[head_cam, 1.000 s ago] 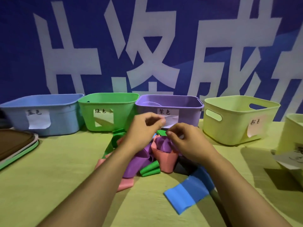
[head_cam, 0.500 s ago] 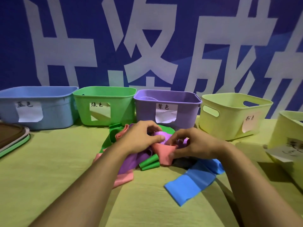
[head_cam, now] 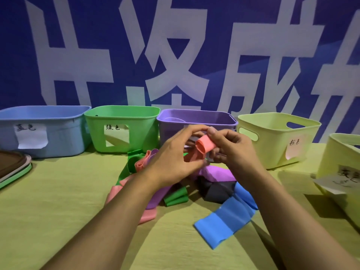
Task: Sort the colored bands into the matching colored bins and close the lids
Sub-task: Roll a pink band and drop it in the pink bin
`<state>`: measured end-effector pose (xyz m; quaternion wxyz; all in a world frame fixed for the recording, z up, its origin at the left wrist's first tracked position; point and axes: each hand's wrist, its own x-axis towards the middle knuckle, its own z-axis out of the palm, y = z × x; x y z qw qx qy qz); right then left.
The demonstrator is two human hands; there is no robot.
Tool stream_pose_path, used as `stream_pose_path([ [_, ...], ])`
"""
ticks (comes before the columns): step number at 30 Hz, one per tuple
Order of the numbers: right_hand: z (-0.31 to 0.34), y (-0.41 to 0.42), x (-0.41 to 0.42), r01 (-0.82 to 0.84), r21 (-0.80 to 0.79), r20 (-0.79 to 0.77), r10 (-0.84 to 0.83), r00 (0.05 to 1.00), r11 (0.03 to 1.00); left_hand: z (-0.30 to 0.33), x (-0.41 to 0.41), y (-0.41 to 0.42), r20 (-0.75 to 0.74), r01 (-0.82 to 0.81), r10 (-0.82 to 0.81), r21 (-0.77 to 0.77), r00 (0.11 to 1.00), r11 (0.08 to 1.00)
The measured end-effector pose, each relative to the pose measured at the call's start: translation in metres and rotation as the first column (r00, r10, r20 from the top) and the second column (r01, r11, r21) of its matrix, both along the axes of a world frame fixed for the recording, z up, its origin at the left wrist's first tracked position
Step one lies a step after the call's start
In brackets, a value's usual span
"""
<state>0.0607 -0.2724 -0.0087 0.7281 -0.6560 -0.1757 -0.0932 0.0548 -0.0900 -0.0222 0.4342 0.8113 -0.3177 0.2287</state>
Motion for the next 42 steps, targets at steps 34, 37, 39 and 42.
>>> stream_pose_path([
  [34,-0.013,0.0,0.005,-0.182,-0.111,-0.112,0.169,0.979,0.977,0.034,0.005,0.037,-0.332,-0.31,-0.26,-0.943,0.907,0.124],
  [37,-0.01,-0.009,0.005,-0.248,-0.19,-0.157,0.22,0.963,0.95,0.025,0.018,0.043,-0.407,-0.395,-0.189,-0.913,0.894,0.098],
  [39,-0.008,-0.013,0.003,-0.31,-0.225,-0.229,0.259,0.938,0.924,0.02,0.023,0.047,-0.459,-0.451,-0.118,-0.888,0.88,0.09],
  [42,-0.006,-0.021,-0.002,-0.426,-0.244,-0.397,0.311,0.863,0.871,0.012,0.028,0.055,-0.5,-0.498,-0.011,-0.864,0.866,0.081],
])
